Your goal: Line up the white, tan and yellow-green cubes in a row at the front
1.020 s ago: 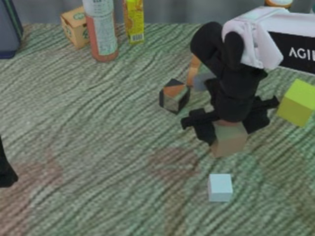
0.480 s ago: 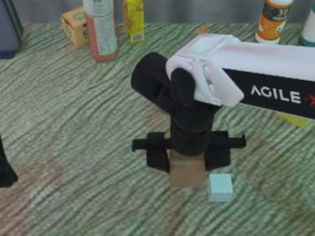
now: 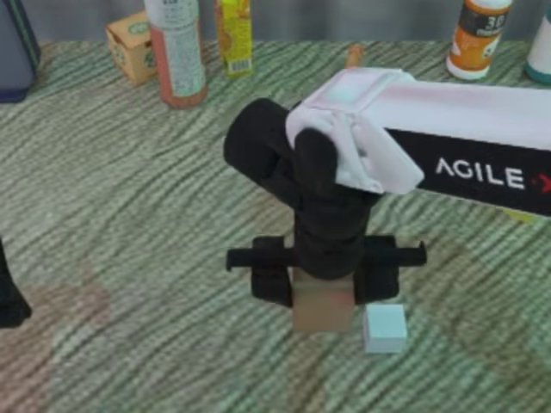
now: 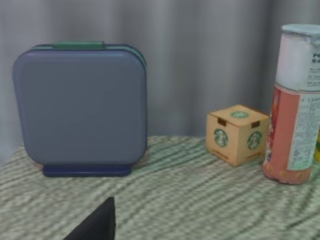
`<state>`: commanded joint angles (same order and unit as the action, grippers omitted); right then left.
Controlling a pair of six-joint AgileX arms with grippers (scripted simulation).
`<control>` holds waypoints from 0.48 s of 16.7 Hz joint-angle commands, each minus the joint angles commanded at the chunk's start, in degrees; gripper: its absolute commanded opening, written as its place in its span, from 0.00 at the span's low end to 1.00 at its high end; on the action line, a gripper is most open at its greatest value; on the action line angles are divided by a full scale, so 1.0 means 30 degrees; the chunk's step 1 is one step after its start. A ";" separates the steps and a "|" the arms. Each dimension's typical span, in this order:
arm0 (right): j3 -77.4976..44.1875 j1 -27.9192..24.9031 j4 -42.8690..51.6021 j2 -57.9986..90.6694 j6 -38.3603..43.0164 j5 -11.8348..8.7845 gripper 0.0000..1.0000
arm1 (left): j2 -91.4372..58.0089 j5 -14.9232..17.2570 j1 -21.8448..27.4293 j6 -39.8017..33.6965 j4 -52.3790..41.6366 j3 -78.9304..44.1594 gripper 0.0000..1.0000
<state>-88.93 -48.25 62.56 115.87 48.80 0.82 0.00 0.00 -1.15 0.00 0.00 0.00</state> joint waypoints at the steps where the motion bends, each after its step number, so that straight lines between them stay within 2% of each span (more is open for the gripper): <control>1: 0.0340 0.0003 -0.0457 0.0161 0.0015 0.0003 0.00 | 0.0000 0.0000 0.0000 0.0000 0.0000 0.0000 1.00; 5: 0.2130 -0.0070 -0.3500 0.1091 0.0070 0.0027 0.00 | 0.0000 0.0000 0.0000 0.0000 0.0000 0.0000 1.00; 8: 0.2775 -0.0147 -0.4380 0.1498 0.0092 0.0037 0.00 | 0.0000 0.0000 0.0000 0.0000 0.0000 0.0000 1.00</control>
<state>-80.60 -48.69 49.42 120.36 49.07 0.93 0.00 0.00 -1.15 0.00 0.00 0.00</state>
